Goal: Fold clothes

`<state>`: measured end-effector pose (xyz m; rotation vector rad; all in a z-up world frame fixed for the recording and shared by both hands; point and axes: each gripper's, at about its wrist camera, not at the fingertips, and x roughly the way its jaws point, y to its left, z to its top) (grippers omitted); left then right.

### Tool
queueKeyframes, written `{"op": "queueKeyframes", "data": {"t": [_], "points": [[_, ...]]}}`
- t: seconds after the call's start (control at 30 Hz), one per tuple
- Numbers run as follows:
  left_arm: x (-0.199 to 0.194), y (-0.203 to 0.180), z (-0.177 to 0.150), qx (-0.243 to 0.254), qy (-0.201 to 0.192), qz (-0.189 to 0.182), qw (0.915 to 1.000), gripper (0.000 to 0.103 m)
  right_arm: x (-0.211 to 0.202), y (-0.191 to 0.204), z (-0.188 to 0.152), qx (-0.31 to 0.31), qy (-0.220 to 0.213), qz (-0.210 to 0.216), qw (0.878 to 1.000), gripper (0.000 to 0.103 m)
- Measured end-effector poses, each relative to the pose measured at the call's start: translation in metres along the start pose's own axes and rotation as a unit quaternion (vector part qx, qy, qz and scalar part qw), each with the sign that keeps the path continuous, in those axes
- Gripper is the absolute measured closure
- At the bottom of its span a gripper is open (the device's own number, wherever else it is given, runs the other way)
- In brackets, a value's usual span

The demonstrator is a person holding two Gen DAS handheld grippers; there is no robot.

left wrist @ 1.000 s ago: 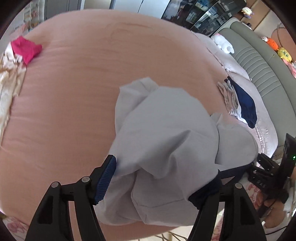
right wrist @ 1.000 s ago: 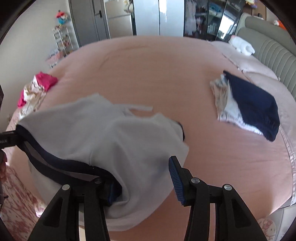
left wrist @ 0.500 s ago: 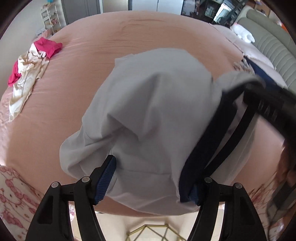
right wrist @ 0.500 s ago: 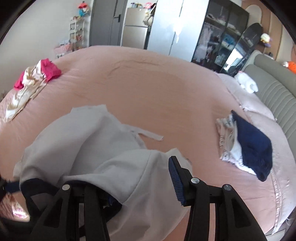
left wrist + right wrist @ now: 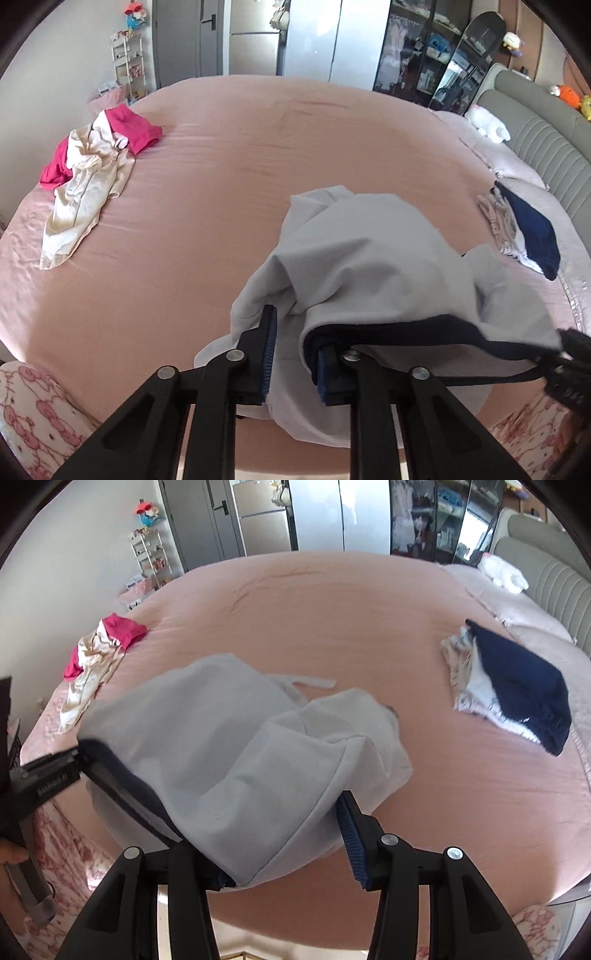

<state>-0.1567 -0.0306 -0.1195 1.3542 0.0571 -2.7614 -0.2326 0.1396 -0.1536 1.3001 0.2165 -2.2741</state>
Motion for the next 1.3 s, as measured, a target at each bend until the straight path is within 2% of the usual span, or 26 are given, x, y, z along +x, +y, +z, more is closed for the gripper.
{"op": "queueKeyframes", "data": {"t": [0.03, 0.1, 0.17, 0.23, 0.3, 0.37, 0.43, 0.5, 0.57, 0.63, 0.73, 0.8, 0.87, 0.9, 0.97, 1.03, 1.1, 1.2, 1.27, 1.3], "points": [[-0.005, 0.001, 0.002, 0.001, -0.008, -0.003, 1.0, 0.089, 0.005, 0.002, -0.005, 0.002, 0.01, 0.005, 1.0, 0.069], [-0.015, 0.002, 0.007, 0.002, -0.025, -0.009, 0.9997, 0.089, 0.01, 0.006, -0.011, 0.008, 0.022, 0.018, 1.0, 0.078], [-0.024, 0.003, 0.012, 0.004, -0.041, -0.016, 0.999, 0.09, 0.005, 0.008, -0.01, 0.009, 0.011, 0.025, 1.0, 0.091], [-0.035, 0.005, 0.017, 0.005, -0.059, -0.023, 0.998, 0.091, -0.01, 0.008, -0.003, 0.014, -0.019, 0.023, 0.999, 0.092], [-0.055, 0.011, 0.028, -0.006, -0.092, -0.05, 0.9945, 0.091, -0.033, 0.004, 0.011, 0.025, -0.057, 0.033, 0.997, 0.092], [-0.075, 0.016, 0.038, -0.016, -0.125, -0.077, 0.989, 0.091, -0.058, 0.003, 0.025, 0.034, -0.095, 0.049, 0.994, 0.092], [-0.094, 0.022, 0.049, -0.026, -0.155, -0.102, 0.9824, 0.091, -0.077, 0.009, 0.034, 0.029, -0.112, 0.067, 0.991, 0.092], [-0.088, 0.026, 0.051, -0.034, -0.141, -0.1, 0.9844, 0.091, -0.091, 0.015, 0.039, 0.028, -0.124, 0.08, 0.989, 0.093], [-0.06, 0.032, 0.044, -0.044, -0.097, -0.102, 0.989, 0.091, -0.09, 0.016, 0.037, 0.035, -0.129, 0.08, 0.988, 0.093], [-0.032, 0.037, 0.039, -0.053, -0.054, -0.105, 0.9916, 0.091, -0.068, 0.012, 0.034, 0.037, -0.111, 0.058, 0.991, 0.093], [0.023, 0.035, 0.06, -0.05, -0.01, -0.107, 0.993, 0.092, -0.004, 0.002, 0.049, 0.028, -0.051, 0.035, 0.998, 0.096], [0.032, 0.031, 0.113, -0.023, -0.038, -0.089, 0.9951, 0.095, 0.014, 0.006, 0.096, 0.007, -0.061, 0.029, 0.998, 0.097], [0.011, 0.027, 0.185, 0.001, -0.086, -0.069, 0.9939, 0.096, -0.001, 0.016, 0.169, -0.004, -0.105, 0.026, 0.994, 0.097], [-0.016, 0.027, 0.219, 0.002, -0.125, -0.075, 0.9893, 0.096, -0.021, 0.019, 0.206, -0.007, -0.132, 0.026, 0.991, 0.097], [-0.076, 0.027, 0.277, 0.014, -0.203, -0.077, 0.976, 0.096, -0.083, 0.025, 0.265, -0.014, -0.214, 0.023, 0.976, 0.097], [-0.136, 0.029, 0.307, 0.027, -0.267, -0.072, 0.9605, 0.095, -0.143, 0.029, 0.297, -0.021, -0.279, 0.026, 0.96, 0.097], [-0.175, 0.033, 0.315, 0.044, -0.297, -0.071, 0.9514, 0.093, -0.191, 0.033, 0.312, -0.026, -0.329, 0.033, 0.944, 0.097], [-0.203, 0.039, 0.288, 0.066, -0.315, -0.062, 0.9447, 0.092, -0.23, 0.034, 0.293, -0.021, -0.363, 0.063, 0.93, 0.097], [-0.19, 0.041, 0.256, 0.076, -0.285, -0.072, 0.9526, 0.092, -0.228, 0.032, 0.266, -0.005, -0.355, 0.091, 0.93, 0.096], [-0.181, 0.042, 0.239, 0.081, -0.269, -0.076, 0.9568, 0.092, -0.217, 0.03, 0.247, 0.002, -0.34, 0.098, 0.935, 0.096]]}}
